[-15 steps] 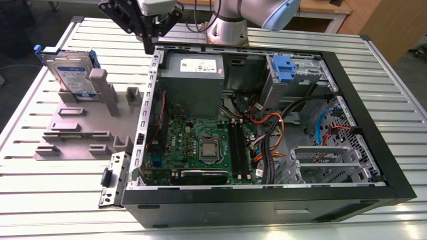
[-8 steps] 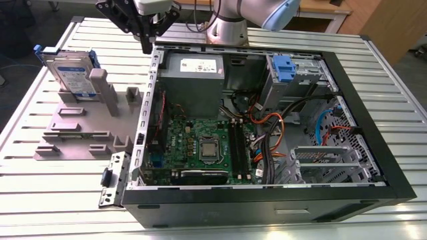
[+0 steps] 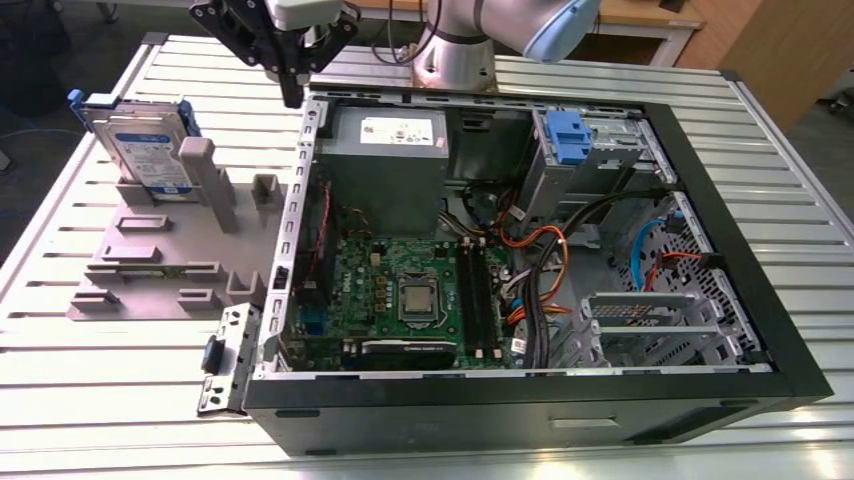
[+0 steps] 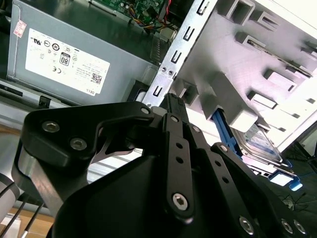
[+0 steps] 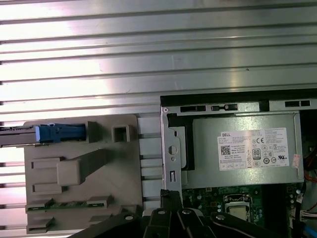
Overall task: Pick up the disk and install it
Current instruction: 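Reach for the disk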
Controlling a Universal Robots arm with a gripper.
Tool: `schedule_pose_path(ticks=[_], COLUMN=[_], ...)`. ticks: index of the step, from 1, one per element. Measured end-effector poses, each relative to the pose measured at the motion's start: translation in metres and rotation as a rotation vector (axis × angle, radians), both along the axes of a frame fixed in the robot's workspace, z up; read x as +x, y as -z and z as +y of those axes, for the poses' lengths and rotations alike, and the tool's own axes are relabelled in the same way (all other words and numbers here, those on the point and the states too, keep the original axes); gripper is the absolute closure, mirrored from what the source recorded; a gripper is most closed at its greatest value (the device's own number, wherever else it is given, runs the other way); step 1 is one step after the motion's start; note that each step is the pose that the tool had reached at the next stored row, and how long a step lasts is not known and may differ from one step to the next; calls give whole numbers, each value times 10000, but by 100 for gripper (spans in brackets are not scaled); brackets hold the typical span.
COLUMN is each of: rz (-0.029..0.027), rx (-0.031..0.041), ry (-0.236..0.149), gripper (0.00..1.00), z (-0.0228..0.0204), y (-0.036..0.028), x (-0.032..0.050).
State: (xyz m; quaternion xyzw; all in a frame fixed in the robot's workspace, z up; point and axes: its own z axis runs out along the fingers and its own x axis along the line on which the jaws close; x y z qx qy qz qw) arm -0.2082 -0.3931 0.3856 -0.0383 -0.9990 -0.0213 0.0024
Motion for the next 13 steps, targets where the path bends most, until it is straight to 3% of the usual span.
schedule_pose_path(ticks=[13], rz=[0], rx=[0], ry=[-1], gripper=[89], z=[0], y=[2], x=[-25])
